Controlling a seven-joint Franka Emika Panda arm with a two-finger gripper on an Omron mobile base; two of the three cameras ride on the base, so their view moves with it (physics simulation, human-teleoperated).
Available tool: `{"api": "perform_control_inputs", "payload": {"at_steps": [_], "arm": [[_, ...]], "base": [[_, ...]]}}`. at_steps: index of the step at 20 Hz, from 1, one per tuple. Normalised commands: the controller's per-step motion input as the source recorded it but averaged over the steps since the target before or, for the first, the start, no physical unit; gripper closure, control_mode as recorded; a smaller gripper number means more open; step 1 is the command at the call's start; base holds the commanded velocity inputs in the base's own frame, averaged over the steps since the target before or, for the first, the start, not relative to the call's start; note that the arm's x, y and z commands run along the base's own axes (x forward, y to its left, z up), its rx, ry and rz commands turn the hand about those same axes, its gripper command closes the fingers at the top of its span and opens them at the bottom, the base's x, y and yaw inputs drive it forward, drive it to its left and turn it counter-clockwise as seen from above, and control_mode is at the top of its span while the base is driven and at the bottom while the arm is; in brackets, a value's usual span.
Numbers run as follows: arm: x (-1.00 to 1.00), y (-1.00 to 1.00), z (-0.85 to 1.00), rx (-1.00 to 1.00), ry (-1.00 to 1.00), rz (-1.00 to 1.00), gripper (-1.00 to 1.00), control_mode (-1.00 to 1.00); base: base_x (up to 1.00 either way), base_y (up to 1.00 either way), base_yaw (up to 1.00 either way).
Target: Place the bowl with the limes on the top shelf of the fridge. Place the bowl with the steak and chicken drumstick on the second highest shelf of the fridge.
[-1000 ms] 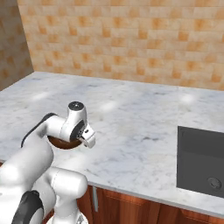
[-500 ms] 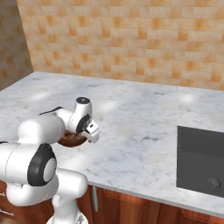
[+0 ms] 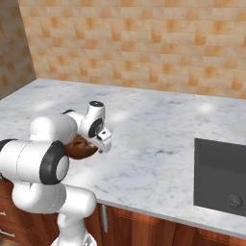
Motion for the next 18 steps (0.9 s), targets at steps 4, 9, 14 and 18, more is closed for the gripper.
{"api": "perform_control_inputs", "payload": {"at_steps": [4, 9, 14, 18], "arm": [[-0.23, 0.2, 0.0, 0.0, 0.0, 0.03, -1.0, -1.0], [-0.48, 0.1, -0.3, 0.0, 0.0, 0.02, -1.0, -1.0], [-0.1, 0.0, -0.12, 0.0, -0.01, 0.03, -1.0, -1.0], [-0.22, 0.0, -0.01, 0.0, -0.03, 0.02, -1.0, -1.0]], "base": [[0.0, 0.0, 0.0], [0.0, 0.0, 0.0], [0.0, 0.0, 0.0], [0.0, 0.0, 0.0]]}}
